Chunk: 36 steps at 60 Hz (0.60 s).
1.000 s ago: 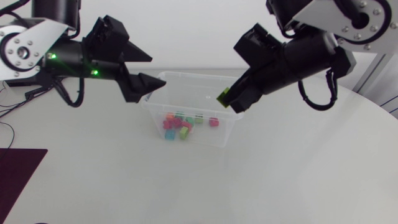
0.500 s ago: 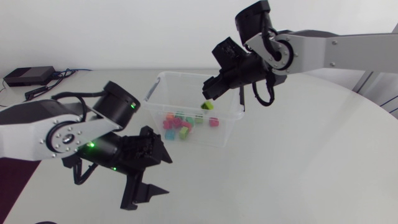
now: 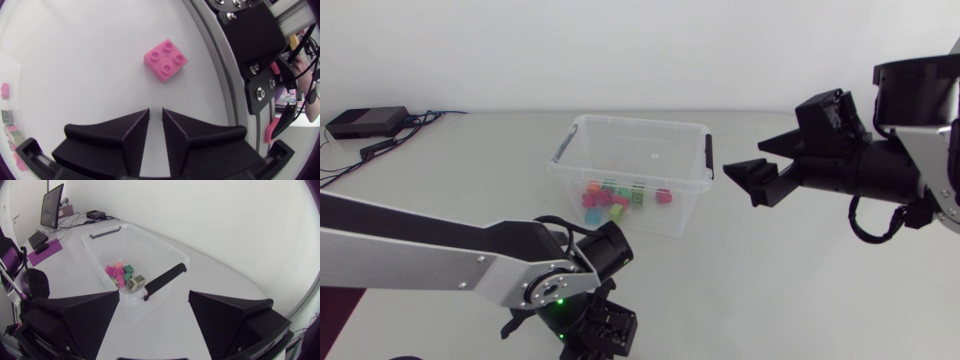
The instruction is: Pick up the duplo bricks and place them in the container
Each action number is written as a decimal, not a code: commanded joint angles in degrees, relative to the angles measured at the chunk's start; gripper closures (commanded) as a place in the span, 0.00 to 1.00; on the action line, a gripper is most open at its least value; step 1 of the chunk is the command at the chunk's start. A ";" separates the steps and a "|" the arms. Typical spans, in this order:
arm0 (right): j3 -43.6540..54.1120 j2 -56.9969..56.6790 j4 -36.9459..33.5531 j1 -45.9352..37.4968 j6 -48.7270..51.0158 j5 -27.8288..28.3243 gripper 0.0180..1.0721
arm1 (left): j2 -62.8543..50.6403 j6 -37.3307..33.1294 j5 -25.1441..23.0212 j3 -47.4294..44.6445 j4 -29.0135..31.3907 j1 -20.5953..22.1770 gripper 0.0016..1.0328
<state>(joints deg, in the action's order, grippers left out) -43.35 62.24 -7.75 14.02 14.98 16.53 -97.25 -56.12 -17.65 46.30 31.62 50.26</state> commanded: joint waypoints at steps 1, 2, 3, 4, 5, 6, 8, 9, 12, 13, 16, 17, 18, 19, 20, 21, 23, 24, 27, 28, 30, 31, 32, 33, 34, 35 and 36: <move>2.57 -0.80 -0.25 -0.31 0.13 0.69 0.04 | -4.44 0.04 1.04 0.63 0.38 1.33 0.83; 3.19 -0.98 -0.25 -0.31 0.13 0.60 0.04 | -4.88 0.04 1.04 1.16 0.38 1.51 0.83; 3.45 -1.07 -0.34 -0.31 0.22 0.69 0.04 | -5.32 0.13 0.95 1.77 0.55 1.68 0.83; 4.15 -1.24 -0.34 -0.31 0.40 0.60 0.04 | -5.93 0.13 0.86 2.39 0.55 2.30 0.83; 4.42 -1.42 -0.34 -0.40 0.49 0.60 0.04 | -6.11 0.13 0.77 2.65 0.64 2.47 0.83; 4.59 -1.51 -0.34 -0.40 0.49 0.60 0.04 | -6.19 0.13 0.69 2.74 0.64 2.56 0.83; 5.74 -2.03 -0.43 -1.01 0.75 0.69 0.04 | -7.60 -0.04 0.07 3.88 1.34 2.83 0.84; 6.00 -2.21 -0.51 -1.19 0.84 0.78 0.04 | -7.86 -0.04 -0.19 4.15 1.87 2.65 0.84; 7.14 -2.74 -0.60 -2.16 1.19 1.75 0.04 | -8.92 -1.10 -1.07 5.64 3.89 2.03 0.84; 7.76 -3.00 -0.60 -2.77 1.36 2.27 0.04 | -9.36 -1.63 -2.30 6.25 5.03 1.60 0.84; 8.64 -3.18 -0.78 -3.12 2.07 2.27 0.04 | -10.41 -2.94 -4.59 7.40 6.53 0.72 0.84; 8.81 -3.26 -0.95 -3.39 2.42 2.27 0.04 | -10.77 -3.03 -4.94 7.66 6.70 0.36 0.84; 8.90 -3.26 -0.95 -3.47 2.51 2.36 0.04 | -10.85 -3.12 -4.94 7.75 6.70 0.36 0.84; 9.34 -3.26 -0.95 -4.09 2.77 2.89 0.04 | -11.12 -3.38 -5.64 8.10 6.62 -0.43 0.84; 9.43 -3.26 -0.95 -4.44 2.86 3.15 0.04 | -11.20 -3.38 -6.08 8.19 6.53 -0.69 0.85; 9.69 -3.26 -0.95 -4.79 3.03 3.33 0.04 | -11.20 -3.74 -6.87 8.10 6.53 -1.04 0.85; 10.13 -3.18 -1.04 -5.06 3.47 3.33 0.04 | -11.12 -3.74 -7.75 7.75 6.00 -1.22 0.85; 10.22 -3.09 -1.04 -5.06 3.65 3.33 0.04 | -10.94 -3.74 -7.93 7.40 5.56 -1.48 0.85; 10.57 -3.09 -1.13 -5.32 4.27 3.33 0.04 | -10.41 -3.74 -8.28 6.87 5.65 -2.01 0.84; 10.66 -3.00 -1.13 -5.41 4.35 3.33 0.04 | -10.24 -3.74 -8.28 6.78 5.83 -2.10 0.84; 10.83 -3.00 -1.13 -5.50 4.62 3.33 0.04 | -9.89 -4.70 -8.28 6.34 7.23 -2.27 0.84; 10.83 -3.00 -1.13 -5.67 4.70 3.33 0.04 | -9.89 -5.05 -8.28 6.34 7.85 -2.27 0.84; 10.83 -3.00 -1.13 -5.85 4.97 3.33 0.04 | -9.97 -6.72 -8.28 6.43 10.31 -2.36 0.84; 10.83 -3.00 -1.13 -6.02 5.14 3.33 0.04 | -10.15 -7.60 -8.28 6.52 11.45 -2.54 0.84; 10.92 -3.00 -1.13 -6.29 5.32 3.42 0.04 | -10.15 -8.31 -8.28 6.52 12.59 -2.45 0.84; 10.83 -3.00 -1.04 -6.55 5.41 3.42 0.04 | -10.15 -8.66 -8.28 6.43 13.47 -2.18 0.85; 10.83 -3.00 -1.04 -6.90 5.50 3.59 0.04 | -10.15 -9.10 -8.28 6.34 14.35 -1.92 0.85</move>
<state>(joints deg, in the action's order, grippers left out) -33.95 59.51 -8.71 8.34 18.72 19.57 -105.71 -61.32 -26.57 54.78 42.15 48.38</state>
